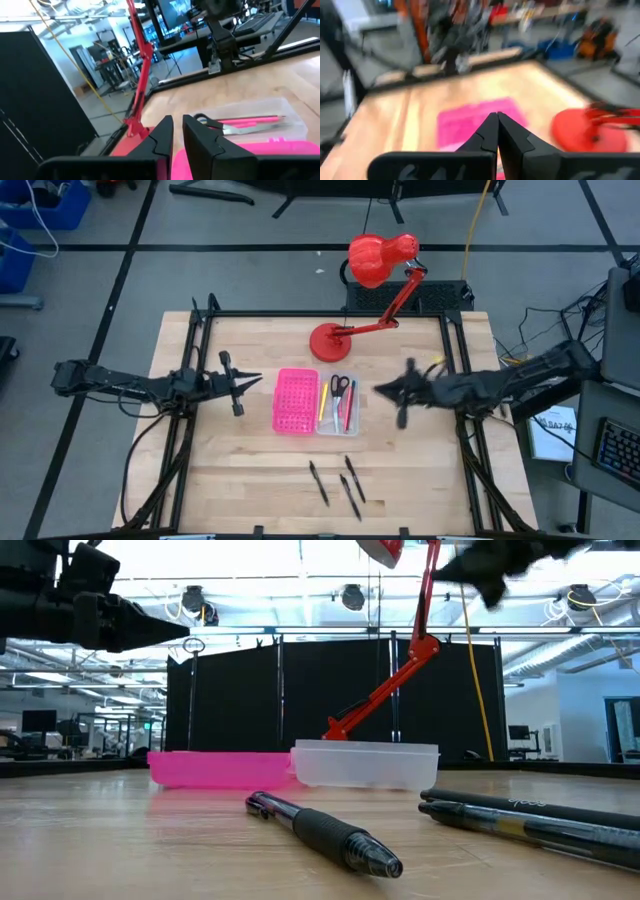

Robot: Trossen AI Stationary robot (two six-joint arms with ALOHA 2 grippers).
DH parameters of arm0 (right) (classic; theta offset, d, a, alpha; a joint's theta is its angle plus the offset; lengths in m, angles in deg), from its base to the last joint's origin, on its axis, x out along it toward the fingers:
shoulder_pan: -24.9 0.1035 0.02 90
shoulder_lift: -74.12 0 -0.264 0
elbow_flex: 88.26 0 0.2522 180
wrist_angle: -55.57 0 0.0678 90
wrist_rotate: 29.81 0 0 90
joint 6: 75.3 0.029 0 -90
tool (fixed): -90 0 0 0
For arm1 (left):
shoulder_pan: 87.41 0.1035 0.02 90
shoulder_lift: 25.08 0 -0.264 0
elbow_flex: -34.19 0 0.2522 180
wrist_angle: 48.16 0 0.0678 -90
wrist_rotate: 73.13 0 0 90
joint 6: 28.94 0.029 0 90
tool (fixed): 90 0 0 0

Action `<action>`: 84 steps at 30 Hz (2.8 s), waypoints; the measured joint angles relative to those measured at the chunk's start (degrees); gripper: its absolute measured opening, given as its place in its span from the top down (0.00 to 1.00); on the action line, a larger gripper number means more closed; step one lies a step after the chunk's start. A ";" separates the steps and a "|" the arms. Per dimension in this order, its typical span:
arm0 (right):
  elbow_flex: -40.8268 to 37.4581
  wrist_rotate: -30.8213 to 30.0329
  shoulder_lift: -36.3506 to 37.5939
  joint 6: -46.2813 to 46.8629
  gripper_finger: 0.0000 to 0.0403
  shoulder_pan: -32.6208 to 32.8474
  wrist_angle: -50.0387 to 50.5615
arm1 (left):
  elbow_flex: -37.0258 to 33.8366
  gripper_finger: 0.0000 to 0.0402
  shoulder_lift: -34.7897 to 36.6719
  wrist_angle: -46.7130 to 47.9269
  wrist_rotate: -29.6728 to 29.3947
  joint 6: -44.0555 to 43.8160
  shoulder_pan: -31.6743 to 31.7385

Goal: Pick & place school supplies into a supply box
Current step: Put the right black pen into the pink supply box

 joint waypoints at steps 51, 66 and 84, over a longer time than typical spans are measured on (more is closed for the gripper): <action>62.75 17.88 -74.16 65.33 0.49 20.74 64.32 | 0.02 0.87 -0.02 -0.31 0.51 1.37 0.02; 49.53 24.80 -73.56 61.30 0.58 21.04 58.76 | 0.02 0.87 -0.04 1.41 0.51 -3.86 0.02; 46.69 28.85 -66.05 56.01 0.95 18.94 56.82 | 0.04 0.87 -0.04 4.36 0.74 -10.91 -0.09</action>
